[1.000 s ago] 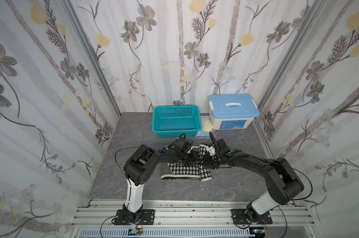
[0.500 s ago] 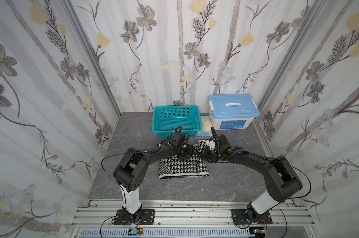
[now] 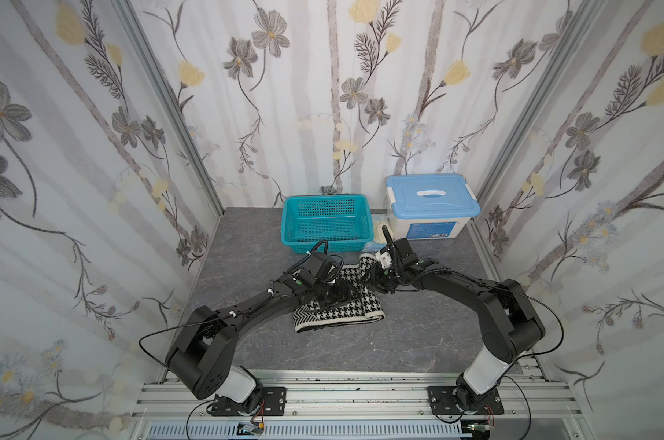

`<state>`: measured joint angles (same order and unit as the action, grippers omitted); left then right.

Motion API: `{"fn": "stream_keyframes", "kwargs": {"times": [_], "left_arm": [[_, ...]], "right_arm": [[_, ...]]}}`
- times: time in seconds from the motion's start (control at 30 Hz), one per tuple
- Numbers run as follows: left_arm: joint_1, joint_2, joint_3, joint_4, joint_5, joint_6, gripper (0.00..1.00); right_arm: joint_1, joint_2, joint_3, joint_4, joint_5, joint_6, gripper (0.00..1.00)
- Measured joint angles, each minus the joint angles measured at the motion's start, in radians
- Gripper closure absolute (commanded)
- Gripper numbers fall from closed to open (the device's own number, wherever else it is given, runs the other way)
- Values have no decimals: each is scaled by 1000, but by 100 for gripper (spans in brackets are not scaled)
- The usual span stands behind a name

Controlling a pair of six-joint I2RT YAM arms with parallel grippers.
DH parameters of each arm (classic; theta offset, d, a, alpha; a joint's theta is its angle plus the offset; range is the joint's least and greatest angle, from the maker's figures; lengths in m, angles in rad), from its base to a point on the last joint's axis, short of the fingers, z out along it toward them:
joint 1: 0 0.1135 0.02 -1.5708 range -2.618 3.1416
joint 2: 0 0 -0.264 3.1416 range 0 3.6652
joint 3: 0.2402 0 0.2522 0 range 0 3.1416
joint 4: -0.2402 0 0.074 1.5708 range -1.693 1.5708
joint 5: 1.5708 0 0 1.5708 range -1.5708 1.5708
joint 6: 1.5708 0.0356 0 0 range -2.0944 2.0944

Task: Roll up the scarf and place it into the basket
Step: Roll the scarf at the center of the board.

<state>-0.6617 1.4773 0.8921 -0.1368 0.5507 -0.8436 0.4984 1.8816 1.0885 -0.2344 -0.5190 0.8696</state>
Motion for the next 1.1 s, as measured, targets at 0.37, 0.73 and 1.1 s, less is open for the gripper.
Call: {"fn": "stream_keyframes", "kwargs": {"times": [0.37,0.73,1.1], "left_arm": [[-87,16,-204,461,-93,-194,49],[-118,148,-302,832,-152,-273,54],[-143,339,-343,1112,-155,-322,56]], "right_arm": [[48,61,74,-97,27,13,62],[54,114,85,-118,39,77,62],[50,132,101,-116,24,122,47]]}}
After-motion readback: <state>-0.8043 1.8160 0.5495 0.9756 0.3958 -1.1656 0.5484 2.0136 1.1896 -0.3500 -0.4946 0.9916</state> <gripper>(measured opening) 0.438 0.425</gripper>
